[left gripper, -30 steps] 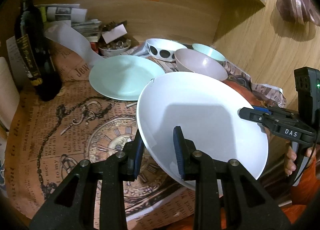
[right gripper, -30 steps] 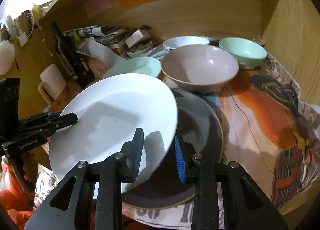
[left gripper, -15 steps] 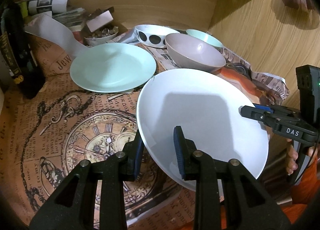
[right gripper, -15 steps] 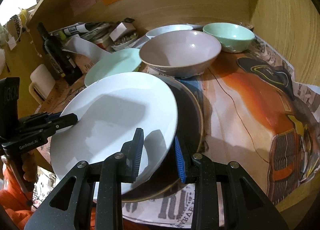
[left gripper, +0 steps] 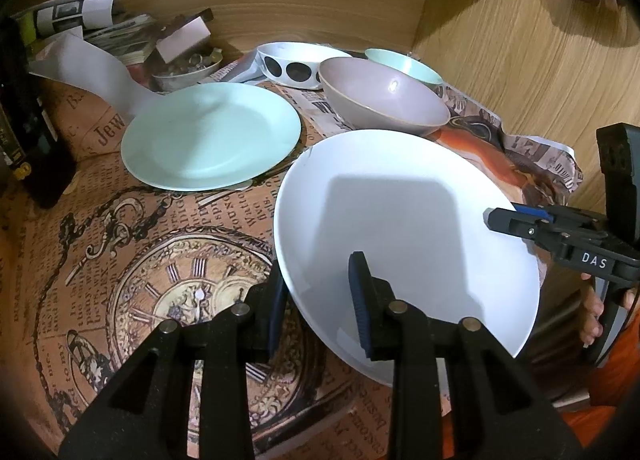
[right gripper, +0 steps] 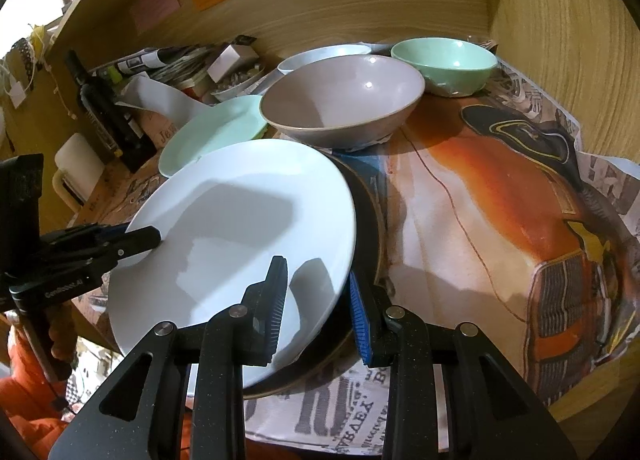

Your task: Organize plates and bowls

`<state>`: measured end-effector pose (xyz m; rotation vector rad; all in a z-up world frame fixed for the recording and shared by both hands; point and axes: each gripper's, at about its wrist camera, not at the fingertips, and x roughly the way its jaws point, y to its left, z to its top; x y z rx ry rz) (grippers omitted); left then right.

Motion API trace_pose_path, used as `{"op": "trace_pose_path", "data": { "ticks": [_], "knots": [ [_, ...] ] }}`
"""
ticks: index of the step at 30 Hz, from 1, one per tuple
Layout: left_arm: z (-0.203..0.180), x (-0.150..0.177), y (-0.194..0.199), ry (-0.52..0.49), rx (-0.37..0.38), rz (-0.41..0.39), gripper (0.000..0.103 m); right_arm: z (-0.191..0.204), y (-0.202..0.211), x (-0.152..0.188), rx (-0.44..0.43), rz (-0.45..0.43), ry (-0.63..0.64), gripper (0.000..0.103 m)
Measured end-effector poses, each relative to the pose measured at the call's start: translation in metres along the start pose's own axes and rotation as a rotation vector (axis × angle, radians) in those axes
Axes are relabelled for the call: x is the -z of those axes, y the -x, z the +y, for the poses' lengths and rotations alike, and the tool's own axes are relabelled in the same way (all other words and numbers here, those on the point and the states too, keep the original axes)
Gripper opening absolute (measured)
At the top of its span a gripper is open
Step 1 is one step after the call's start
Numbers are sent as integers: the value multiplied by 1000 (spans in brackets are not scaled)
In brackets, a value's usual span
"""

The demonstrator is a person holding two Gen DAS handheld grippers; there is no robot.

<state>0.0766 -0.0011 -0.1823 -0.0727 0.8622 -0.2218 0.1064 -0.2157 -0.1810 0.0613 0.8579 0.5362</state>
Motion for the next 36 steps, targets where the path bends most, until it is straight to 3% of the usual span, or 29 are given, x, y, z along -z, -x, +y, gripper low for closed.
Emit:
{"op": "trace_pose_path", "data": {
  "ticks": [24, 27, 30, 36],
  "knots": [
    [-9, -3, -11, -60, -22, 14, 39, -2, 7, -1, 1, -7, 15, 27],
    [-10, -3, -12, -62, -20, 18, 40, -2, 8, 0, 13, -12, 22, 27],
    [-11, -2, -13, -64, -21, 16, 43, -2, 8, 2, 86, -15, 42, 30],
    [-8, -3, -13, -45, -26, 11, 44, -6, 11, 1, 67, -40, 23, 30]
  ]
}}
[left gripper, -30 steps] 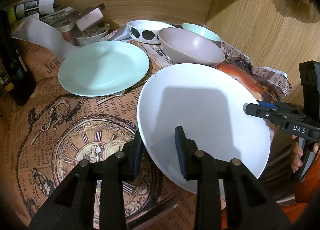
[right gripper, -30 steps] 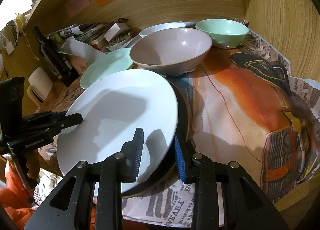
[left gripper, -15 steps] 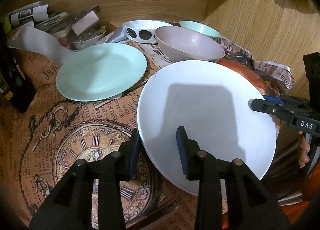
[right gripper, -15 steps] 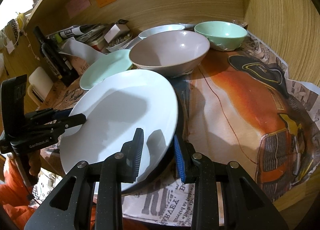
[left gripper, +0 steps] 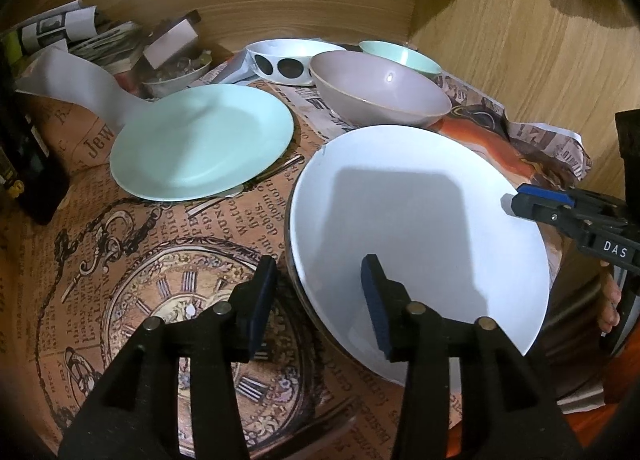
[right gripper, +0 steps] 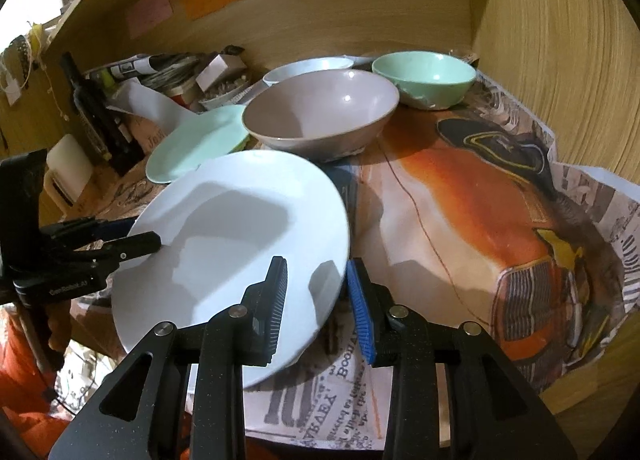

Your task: Organize plates and bowls

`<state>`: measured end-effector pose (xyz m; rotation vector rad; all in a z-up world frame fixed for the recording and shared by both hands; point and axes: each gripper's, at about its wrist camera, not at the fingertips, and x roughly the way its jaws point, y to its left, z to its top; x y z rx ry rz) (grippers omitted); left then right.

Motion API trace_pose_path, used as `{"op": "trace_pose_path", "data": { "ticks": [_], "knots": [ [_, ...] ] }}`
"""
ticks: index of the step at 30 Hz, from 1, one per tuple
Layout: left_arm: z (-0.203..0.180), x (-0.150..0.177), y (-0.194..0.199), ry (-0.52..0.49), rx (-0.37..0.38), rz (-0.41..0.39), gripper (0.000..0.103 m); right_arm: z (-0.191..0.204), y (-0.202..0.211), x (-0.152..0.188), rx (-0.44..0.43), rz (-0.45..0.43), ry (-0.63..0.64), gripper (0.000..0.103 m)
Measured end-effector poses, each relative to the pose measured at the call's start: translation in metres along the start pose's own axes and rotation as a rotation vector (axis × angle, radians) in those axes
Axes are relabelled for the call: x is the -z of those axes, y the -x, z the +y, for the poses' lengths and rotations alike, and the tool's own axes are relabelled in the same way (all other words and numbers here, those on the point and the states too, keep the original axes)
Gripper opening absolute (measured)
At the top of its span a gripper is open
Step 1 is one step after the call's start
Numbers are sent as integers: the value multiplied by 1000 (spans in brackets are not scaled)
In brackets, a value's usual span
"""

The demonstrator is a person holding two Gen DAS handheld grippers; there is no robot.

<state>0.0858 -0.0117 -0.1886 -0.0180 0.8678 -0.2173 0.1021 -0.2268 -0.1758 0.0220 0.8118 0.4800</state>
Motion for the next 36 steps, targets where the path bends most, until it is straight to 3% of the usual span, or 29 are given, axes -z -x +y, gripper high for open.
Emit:
{"op": "trace_pose_path", "data": {
  "ticks": [4, 10, 13, 15, 22, 23, 29, 36],
  "knots": [
    [5, -1, 11, 14, -10, -32, 44, 6, 5, -3, 33, -21, 29, 30],
    [13, -7, 39, 27, -74, -126, 45, 18, 21, -17, 4, -89, 62, 32],
    [22, -13, 55, 43, -99, -185, 54, 26, 25, -30, -22, -120, 78, 37],
    [28, -16, 64, 55, -122, -222, 59, 30, 27, -40, -45, -141, 86, 48],
    [60, -31, 91, 106, -236, -319, 81, 52, 28, -78, -106, -206, 135, 55],
    [64, -33, 93, 116, -248, -325, 86, 55, 26, -84, -115, -209, 144, 56],
    [99, -46, 93, 183, -304, -328, 92, 64, 4, -116, -150, -192, 179, 59],
    [135, -61, 61, 241, -312, -241, 93, 68, -39, -145, -177, -106, 201, 59]
  ]
}}
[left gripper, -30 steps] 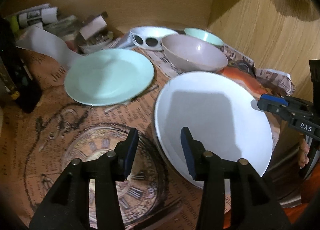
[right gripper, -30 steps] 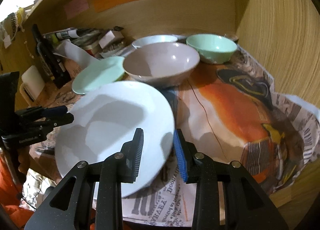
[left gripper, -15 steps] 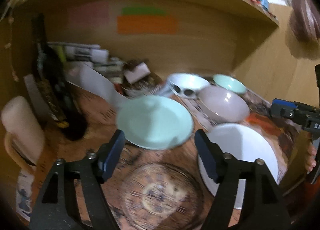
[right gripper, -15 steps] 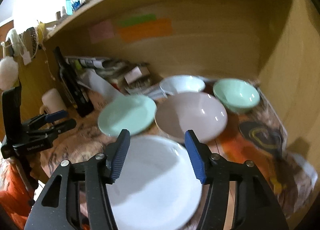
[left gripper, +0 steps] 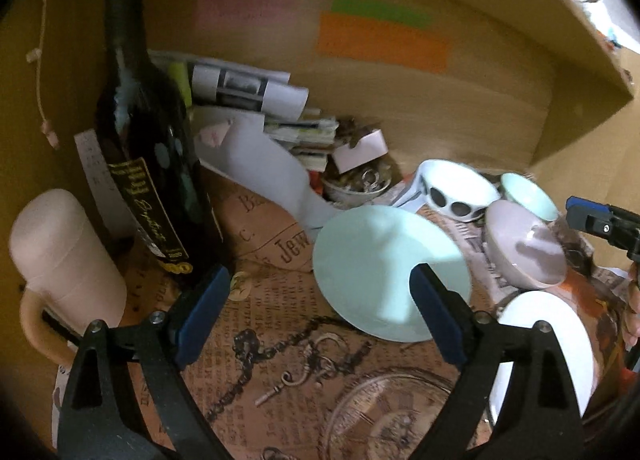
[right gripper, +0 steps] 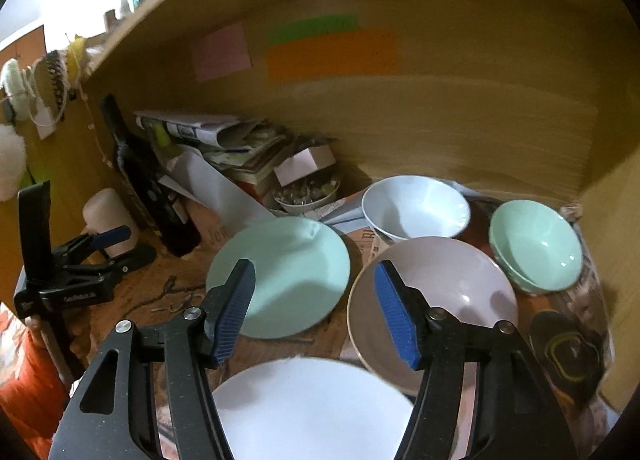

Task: Organize plates and bowls
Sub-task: 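Move the left gripper to the mint green plate and grasp its rim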

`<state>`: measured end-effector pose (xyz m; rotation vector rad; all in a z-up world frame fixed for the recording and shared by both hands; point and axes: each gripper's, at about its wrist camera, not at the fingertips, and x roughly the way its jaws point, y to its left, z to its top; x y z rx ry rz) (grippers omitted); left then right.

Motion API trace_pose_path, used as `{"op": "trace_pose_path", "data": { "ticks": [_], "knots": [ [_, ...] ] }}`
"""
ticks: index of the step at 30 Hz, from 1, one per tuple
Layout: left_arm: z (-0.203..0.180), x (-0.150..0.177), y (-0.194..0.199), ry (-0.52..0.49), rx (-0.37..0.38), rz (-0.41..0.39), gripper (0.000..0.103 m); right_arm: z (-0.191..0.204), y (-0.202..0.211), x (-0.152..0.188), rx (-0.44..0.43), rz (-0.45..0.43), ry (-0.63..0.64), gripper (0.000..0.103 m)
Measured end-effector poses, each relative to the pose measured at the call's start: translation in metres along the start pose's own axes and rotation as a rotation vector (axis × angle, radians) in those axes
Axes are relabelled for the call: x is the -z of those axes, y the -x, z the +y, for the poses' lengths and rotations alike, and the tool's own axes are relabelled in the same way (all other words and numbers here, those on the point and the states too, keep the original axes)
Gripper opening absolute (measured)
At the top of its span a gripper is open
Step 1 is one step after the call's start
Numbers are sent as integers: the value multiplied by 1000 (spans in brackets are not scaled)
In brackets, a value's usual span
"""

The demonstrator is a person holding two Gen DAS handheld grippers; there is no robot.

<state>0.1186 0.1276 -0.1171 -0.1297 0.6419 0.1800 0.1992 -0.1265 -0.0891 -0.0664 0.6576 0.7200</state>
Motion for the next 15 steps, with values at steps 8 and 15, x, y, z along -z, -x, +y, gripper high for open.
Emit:
{"op": "trace_pose_path", "data": {
  "ticks": [8, 15],
  "knots": [
    [7, 0, -42, 12, 14, 91, 87, -8, -59, -18, -14, 136, 18, 59],
    [10, 2, -75, 21, 67, 186, 60, -10, -104, -30, -15, 250, 50, 55]
  ]
}}
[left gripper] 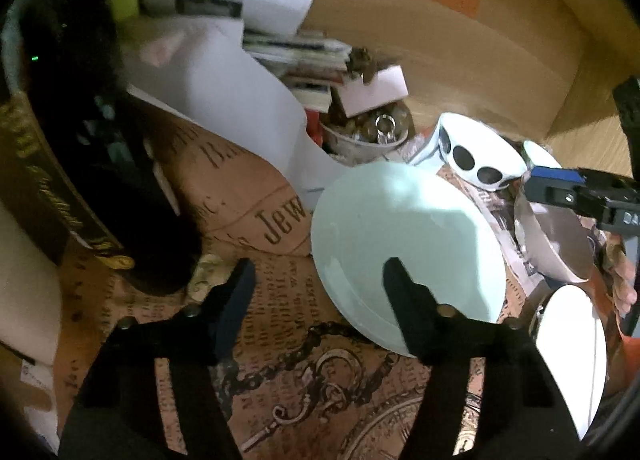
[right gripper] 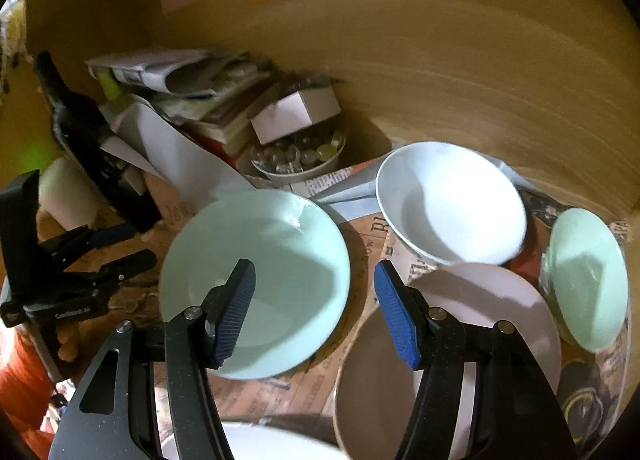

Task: Organize plates and bowls
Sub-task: 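Move the left gripper to the mint green plate and grasp its rim, then lift the mint green plate off the newspaper with the left gripper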

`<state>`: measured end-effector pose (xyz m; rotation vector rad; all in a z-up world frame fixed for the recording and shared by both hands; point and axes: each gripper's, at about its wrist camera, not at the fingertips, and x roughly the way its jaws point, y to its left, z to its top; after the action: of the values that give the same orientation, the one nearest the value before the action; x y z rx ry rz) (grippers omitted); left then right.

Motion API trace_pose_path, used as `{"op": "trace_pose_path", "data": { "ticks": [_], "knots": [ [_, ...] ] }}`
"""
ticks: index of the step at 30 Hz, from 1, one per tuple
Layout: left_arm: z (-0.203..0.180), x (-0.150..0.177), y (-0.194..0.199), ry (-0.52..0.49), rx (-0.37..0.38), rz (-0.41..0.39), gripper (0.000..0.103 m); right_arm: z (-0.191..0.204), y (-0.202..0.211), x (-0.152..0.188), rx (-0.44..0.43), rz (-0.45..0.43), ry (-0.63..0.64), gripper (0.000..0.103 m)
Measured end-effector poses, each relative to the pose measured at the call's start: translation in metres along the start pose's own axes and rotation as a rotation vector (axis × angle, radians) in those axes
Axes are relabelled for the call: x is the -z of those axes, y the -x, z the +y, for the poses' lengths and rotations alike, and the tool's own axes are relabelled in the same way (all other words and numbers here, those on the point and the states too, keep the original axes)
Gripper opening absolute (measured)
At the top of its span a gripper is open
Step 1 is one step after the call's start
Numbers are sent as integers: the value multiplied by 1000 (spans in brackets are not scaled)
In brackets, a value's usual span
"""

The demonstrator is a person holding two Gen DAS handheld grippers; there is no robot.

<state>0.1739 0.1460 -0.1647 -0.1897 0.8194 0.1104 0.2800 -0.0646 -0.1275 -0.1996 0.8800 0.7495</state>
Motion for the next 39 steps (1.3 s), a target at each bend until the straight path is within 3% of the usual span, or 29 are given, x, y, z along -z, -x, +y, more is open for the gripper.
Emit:
{"op": "trace_pose_path", "data": {
  "ticks": [6, 8, 21, 33, 39],
  "knots": [
    [3, 0, -19, 0, 43, 48, 39, -2, -37, -11, 9, 117, 26, 30],
    [4, 1, -24, 5, 63, 63, 33, -5, -49, -14, 21, 151, 18, 27],
    [7, 8, -41, 42, 155, 135, 31, -16, -83, -34, 63, 260, 26, 27],
    [-12, 12, -42, -46, 175, 146, 31, 0, -112, -44, 58, 341, 82, 26],
    [-8, 10, -42, -26, 175, 152, 29, 7, -114, -45, 55, 338, 82, 26]
  ]
}}
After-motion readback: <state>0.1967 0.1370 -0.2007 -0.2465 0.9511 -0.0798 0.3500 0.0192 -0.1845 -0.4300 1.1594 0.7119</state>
